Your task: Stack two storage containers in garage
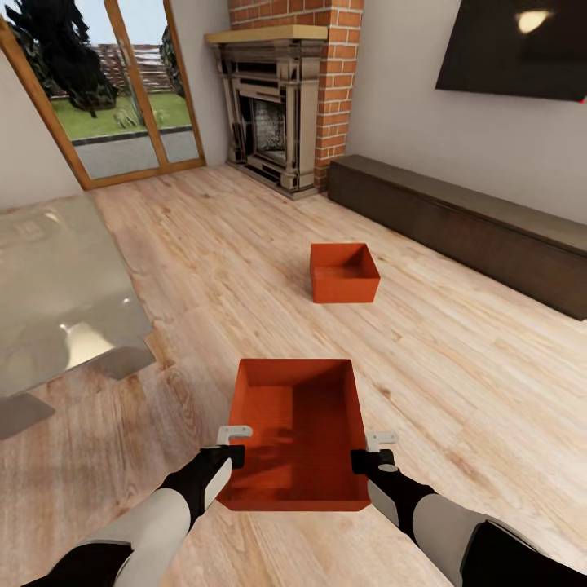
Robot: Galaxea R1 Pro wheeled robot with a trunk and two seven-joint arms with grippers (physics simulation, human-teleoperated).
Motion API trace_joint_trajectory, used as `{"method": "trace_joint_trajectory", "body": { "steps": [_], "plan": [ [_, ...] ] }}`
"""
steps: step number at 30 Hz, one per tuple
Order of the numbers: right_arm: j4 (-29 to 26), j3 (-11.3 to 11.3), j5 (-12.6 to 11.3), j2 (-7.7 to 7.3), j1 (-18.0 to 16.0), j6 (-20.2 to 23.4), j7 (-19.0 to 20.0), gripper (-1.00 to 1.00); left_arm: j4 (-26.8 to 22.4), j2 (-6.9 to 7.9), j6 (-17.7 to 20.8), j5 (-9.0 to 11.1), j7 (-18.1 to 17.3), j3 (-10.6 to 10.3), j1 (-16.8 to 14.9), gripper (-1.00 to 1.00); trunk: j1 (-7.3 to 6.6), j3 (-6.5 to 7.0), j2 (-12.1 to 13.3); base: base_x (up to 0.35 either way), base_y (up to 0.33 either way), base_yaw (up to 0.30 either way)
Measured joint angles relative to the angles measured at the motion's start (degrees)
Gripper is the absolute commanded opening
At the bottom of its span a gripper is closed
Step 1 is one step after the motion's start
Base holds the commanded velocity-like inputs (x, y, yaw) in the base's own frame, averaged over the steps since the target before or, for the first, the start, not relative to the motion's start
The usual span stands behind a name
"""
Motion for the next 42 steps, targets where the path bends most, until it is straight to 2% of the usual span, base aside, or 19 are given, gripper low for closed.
{"method": "trace_joint_trajectory", "body": {
  "steps": [20, 42],
  "plan": [
    [-0.09, -0.34, 0.56, 0.04, -0.02, 0.37, -0.10, -1.00, 0.12, 0.09, 0.02, 0.37, -0.01, -0.11, 0.02, -1.00, -4.39, 3.59, 8.02, 0.000, 0.000, 0.000],
    [-0.01, -0.02, 0.03, -0.14, 0.00, 0.02, 0.18, -1.00, -0.03, -0.15, 0.00, -0.04, 0.22, 0.00, 0.00, -1.00, -9.23, 7.54, 16.85, 0.000, 0.000, 0.000]
  ]
}}
